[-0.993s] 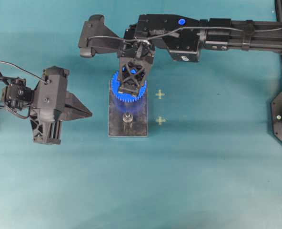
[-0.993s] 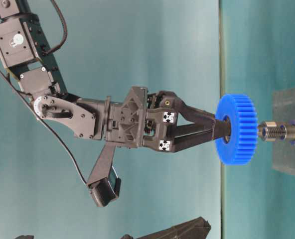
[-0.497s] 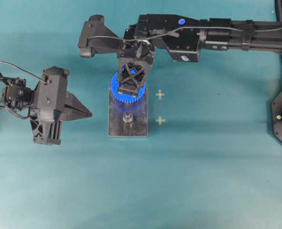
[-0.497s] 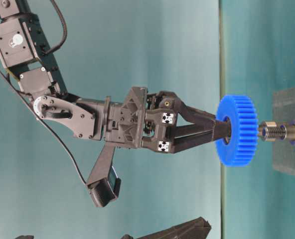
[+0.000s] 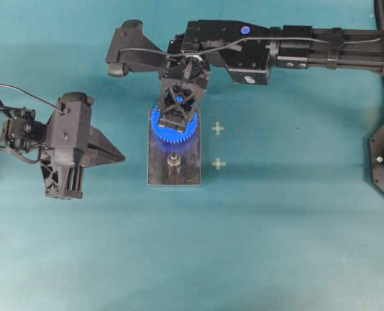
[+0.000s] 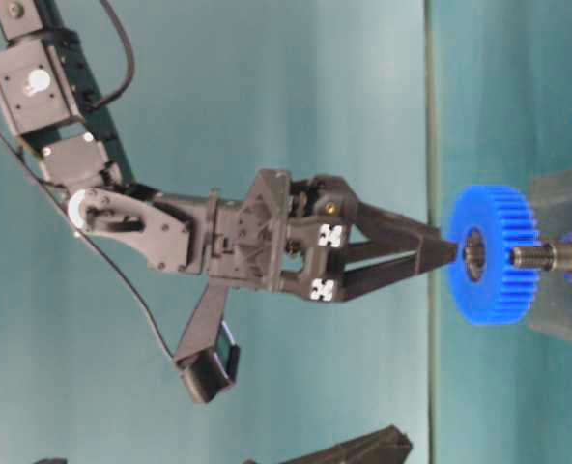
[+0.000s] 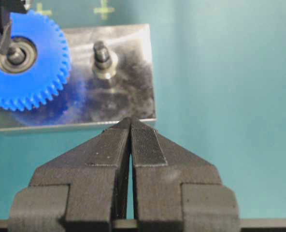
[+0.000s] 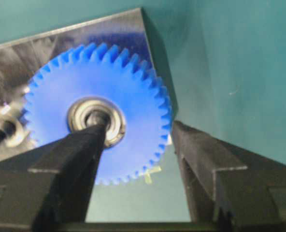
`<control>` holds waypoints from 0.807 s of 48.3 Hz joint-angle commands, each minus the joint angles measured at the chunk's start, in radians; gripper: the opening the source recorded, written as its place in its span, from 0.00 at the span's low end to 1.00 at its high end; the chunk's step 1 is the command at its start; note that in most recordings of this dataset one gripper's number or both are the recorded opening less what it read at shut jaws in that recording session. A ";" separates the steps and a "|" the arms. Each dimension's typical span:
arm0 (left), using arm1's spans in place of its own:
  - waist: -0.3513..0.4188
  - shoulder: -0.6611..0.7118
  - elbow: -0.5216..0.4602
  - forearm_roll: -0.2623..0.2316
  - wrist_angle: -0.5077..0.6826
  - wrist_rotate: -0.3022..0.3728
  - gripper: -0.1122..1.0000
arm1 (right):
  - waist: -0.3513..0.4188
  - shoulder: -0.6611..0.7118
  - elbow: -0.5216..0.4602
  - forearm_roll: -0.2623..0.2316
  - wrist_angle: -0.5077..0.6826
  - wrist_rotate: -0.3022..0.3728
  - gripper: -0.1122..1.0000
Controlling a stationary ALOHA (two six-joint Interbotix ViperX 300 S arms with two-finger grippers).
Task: Fit the large gear onto the shaft.
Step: 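Open the right gripper and lift it away from the gear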
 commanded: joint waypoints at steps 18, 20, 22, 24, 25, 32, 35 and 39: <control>-0.005 -0.006 -0.015 0.003 -0.008 -0.002 0.10 | -0.003 -0.057 -0.029 -0.002 0.043 0.005 0.70; -0.005 -0.006 -0.015 0.002 -0.008 -0.002 0.10 | -0.002 -0.072 -0.023 -0.002 0.044 0.002 0.70; -0.005 -0.006 -0.015 0.003 -0.008 -0.002 0.10 | -0.002 -0.091 -0.011 -0.002 0.041 0.000 0.69; -0.005 -0.006 -0.014 0.002 -0.008 -0.002 0.10 | -0.002 -0.114 0.005 -0.002 0.037 -0.003 0.70; -0.005 -0.006 -0.014 0.003 -0.008 -0.002 0.10 | -0.002 -0.127 0.012 -0.002 0.032 -0.003 0.69; -0.005 -0.006 -0.008 0.003 -0.008 0.005 0.10 | -0.002 -0.239 0.104 -0.002 -0.009 -0.011 0.69; -0.005 -0.009 -0.003 0.002 -0.008 0.006 0.10 | 0.002 -0.287 0.153 -0.002 -0.034 -0.014 0.70; -0.003 -0.015 0.009 0.003 -0.008 0.006 0.10 | 0.011 -0.345 0.215 0.003 -0.066 -0.015 0.69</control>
